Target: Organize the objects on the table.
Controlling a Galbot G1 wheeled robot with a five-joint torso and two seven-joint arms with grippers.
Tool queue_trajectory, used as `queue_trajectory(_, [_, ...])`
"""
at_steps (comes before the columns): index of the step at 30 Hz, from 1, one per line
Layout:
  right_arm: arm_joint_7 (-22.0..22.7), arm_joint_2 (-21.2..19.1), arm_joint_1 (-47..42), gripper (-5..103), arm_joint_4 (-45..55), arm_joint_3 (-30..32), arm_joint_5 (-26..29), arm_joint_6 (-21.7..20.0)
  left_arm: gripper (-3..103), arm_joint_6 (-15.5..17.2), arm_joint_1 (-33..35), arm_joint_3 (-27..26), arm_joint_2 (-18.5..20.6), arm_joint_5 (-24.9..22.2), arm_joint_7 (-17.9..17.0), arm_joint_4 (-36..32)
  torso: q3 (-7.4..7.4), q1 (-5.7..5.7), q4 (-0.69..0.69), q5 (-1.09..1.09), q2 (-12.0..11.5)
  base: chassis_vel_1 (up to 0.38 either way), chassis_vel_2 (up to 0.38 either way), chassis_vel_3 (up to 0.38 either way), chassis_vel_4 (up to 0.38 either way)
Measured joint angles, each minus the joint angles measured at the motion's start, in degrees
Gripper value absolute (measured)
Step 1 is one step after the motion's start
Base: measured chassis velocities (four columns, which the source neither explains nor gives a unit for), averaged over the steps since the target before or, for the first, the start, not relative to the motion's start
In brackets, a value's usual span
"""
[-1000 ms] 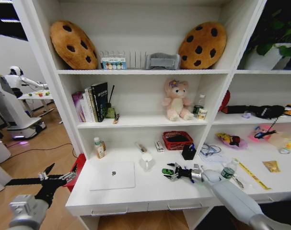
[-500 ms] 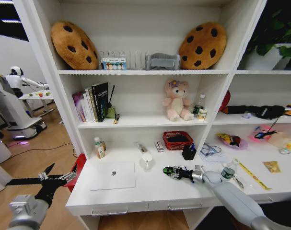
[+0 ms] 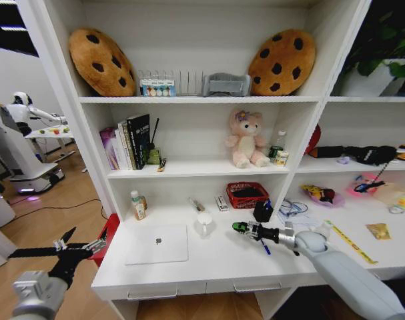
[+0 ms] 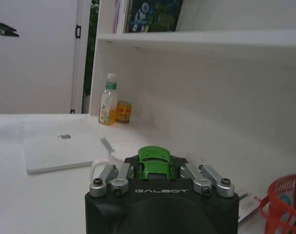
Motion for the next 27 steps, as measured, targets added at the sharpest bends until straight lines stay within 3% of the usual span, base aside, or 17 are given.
queue_trajectory(5, [1.2, -5.4, 2.3, 35, 8.2, 2.4, 6.4, -2.2, 100, 0.0, 0.0, 0.0, 0.0, 0.0, 0.0, 0.0, -0.01, -0.01, -0.01, -0.03, 0.0, 0.000, 0.000, 0.000, 0.000])
queue_trajectory(7, [1.9, -8.3, 8.1, 35, 12.7, 1.7, 11.4, -4.5, 100, 0.0, 0.0, 0.0, 0.0, 0.0, 0.0, 0.0, -0.01, -0.02, 0.02, -0.05, 0.0, 0.000, 0.000, 0.000, 0.000])
queue_trajectory(8, [1.9, -8.3, 8.1, 35, 12.7, 1.7, 11.4, -4.5, 100, 0.0, 0.0, 0.0, 0.0, 0.0, 0.0, 0.0, -0.01, -0.02, 0.02, -0.05, 0.0, 0.000, 0.000, 0.000, 0.000])
queue_trajectory(10, [4.7, -9.6, 14.3, 35, 16.5, -0.7, 16.2, -8.4, 100, 0.0, 0.0, 0.0, 0.0, 0.0, 0.0, 0.0, -0.01, -0.02, 0.00, -0.04, 0.0, 0.000, 0.000, 0.000, 0.000])
queue_trajectory(14, [5.4, -9.6, 20.8, 35, 16.8, -4.9, 17.2, -11.7, 100, 0.0, 0.0, 0.0, 0.0, 0.0, 0.0, 0.0, -0.02, -0.02, -0.01, -0.04, 0.0, 0.000, 0.000, 0.000, 0.000])
queue_trajectory(16, [5.4, -8.1, 31.4, 35, 13.6, -12.5, 17.4, -14.6, 100, 0.0, 0.0, 0.0, 0.0, 0.0, 0.0, 0.0, -0.01, -0.02, 0.00, -0.03, 0.0, 0.000, 0.000, 0.000, 0.000])
queue_trajectory(17, [5.4, -8.1, 31.4, 35, 13.6, -12.5, 17.4, -14.6, 100, 0.0, 0.0, 0.0, 0.0, 0.0, 0.0, 0.0, -0.01, -0.02, 0.00, -0.03, 0.0, 0.000, 0.000, 0.000, 0.000])
queue_trajectory(20, [5.5, -2.8, 43.9, 35, 6.2, -22.9, 16.5, -15.7, 100, 0.0, 0.0, 0.0, 0.0, 0.0, 0.0, 0.0, -0.01, -0.02, 0.01, -0.03, 0.0, 0.000, 0.000, 0.000, 0.000])
queue_trajectory(21, [5.5, -2.8, 43.9, 35, 6.2, -22.9, 16.5, -15.7, 100, 0.0, 0.0, 0.0, 0.0, 0.0, 0.0, 0.0, -0.01, -0.02, 0.01, -0.03, 0.0, 0.000, 0.000, 0.000, 0.000])
queue_trajectory(24, [5.2, 4.4, 52.6, 35, -4.0, -30.1, 15.9, -16.0, 100, 0.0, 0.0, 0.0, 0.0, 0.0, 0.0, 0.0, -0.01, -0.01, 0.01, -0.03, 0.0, 0.000, 0.000, 0.000, 0.000])
queue_trajectory(25, [5.2, 4.4, 52.6, 35, -4.0, -30.1, 15.9, -16.0, 100, 0.0, 0.0, 0.0, 0.0, 0.0, 0.0, 0.0, -0.01, -0.01, 0.01, -0.03, 0.0, 0.000, 0.000, 0.000, 0.000])
queue_trajectory(27, [4.3, 8.1, 56.6, 35, -10.8, -32.7, 13.9, -16.0, 100, 0.0, 0.0, 0.0, 0.0, 0.0, 0.0, 0.0, -0.01, -0.01, 0.04, -0.07, 0.0, 0.000, 0.000, 0.000, 0.000])
